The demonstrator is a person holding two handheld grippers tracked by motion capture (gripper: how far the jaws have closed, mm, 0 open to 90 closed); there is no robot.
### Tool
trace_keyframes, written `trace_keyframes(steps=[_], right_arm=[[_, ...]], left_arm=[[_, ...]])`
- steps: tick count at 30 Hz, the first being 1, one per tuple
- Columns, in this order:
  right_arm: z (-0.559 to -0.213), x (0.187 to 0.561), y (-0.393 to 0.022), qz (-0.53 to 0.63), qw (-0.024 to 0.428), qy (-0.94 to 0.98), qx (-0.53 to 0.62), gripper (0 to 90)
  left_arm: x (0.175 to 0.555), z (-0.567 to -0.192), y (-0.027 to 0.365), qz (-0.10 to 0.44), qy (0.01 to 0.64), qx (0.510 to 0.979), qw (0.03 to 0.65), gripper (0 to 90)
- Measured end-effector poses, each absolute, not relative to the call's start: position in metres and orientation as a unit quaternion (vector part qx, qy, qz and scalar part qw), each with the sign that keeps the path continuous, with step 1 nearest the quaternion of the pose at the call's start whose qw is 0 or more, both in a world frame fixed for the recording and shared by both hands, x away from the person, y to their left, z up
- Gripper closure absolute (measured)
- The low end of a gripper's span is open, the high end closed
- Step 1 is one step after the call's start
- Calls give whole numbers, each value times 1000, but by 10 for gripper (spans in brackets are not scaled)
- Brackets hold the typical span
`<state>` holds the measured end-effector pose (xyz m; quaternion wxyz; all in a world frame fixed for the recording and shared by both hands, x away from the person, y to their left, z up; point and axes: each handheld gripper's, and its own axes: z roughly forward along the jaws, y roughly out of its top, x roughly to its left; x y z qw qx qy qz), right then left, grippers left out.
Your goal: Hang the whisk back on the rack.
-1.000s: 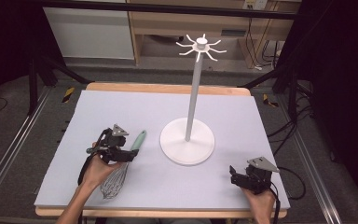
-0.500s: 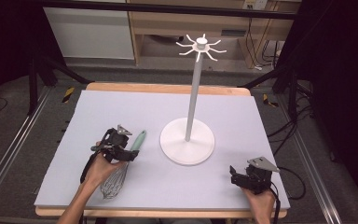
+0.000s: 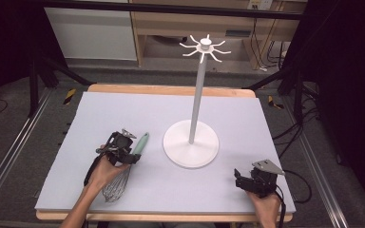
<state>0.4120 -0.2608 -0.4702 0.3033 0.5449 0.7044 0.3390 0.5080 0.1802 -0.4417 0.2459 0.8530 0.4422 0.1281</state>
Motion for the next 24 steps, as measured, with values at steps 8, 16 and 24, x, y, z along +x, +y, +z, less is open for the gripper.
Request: trace_keyframes(steps=[8,16,24], right_arm=[[-470,412,-260,339,302,705,545,108],[-470,412,-260,339,301,705,546,108],[-470,412,-260,339,299,706,545,108]], left_arm=[[513,-446,180,117,448,854,238,572],[515,-448,178,114,451,853,235,607],[519,-451,176,100,457,854,227,608]])
